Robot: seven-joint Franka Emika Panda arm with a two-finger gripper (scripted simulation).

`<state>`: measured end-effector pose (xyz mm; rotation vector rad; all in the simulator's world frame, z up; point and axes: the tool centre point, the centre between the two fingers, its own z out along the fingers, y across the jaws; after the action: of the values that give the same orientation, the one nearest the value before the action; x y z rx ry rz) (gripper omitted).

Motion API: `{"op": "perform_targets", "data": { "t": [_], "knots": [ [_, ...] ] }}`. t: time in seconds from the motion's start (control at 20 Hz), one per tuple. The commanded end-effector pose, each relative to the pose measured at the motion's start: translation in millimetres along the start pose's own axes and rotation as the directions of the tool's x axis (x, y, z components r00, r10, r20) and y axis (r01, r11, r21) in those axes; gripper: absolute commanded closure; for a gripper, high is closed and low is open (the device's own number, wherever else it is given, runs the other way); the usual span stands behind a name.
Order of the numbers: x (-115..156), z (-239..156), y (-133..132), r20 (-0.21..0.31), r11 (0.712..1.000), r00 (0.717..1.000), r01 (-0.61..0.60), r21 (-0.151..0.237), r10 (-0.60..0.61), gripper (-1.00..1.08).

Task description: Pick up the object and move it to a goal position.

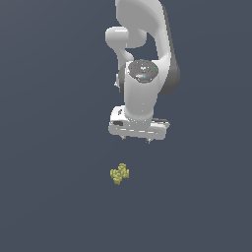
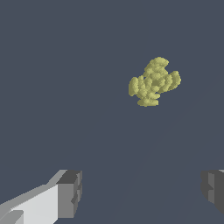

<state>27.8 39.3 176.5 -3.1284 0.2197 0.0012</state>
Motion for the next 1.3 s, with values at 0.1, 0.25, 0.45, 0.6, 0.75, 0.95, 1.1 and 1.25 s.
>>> {"op": "perform_targets", "data": {
  "t": [0.1,0.25,0.45,0.6,0.75,0.95,1.1,1.25],
  "knots": [
    [18,11,8,0.003,0.992,0.992,-0.130,0.004,0.130,-0.92],
    [31,20,14,0.004,0.974,0.974,-0.227,0.005,0.227,-0.92],
    [47,33,22,0.005,0.936,0.936,-0.352,0.005,0.352,-0.92],
    [59,43,29,0.005,0.898,0.898,-0.441,0.004,0.441,-0.92],
    [70,53,35,0.004,0.852,0.852,-0.524,0.002,0.524,-0.92],
    [82,65,42,0.002,0.790,0.790,-0.613,0.000,0.613,-0.92],
    [88,73,47,0.000,0.749,0.749,-0.663,-0.001,0.663,-0.92],
    [93,78,50,-0.002,0.715,0.715,-0.699,-0.002,0.699,-0.92]
  ]
}}
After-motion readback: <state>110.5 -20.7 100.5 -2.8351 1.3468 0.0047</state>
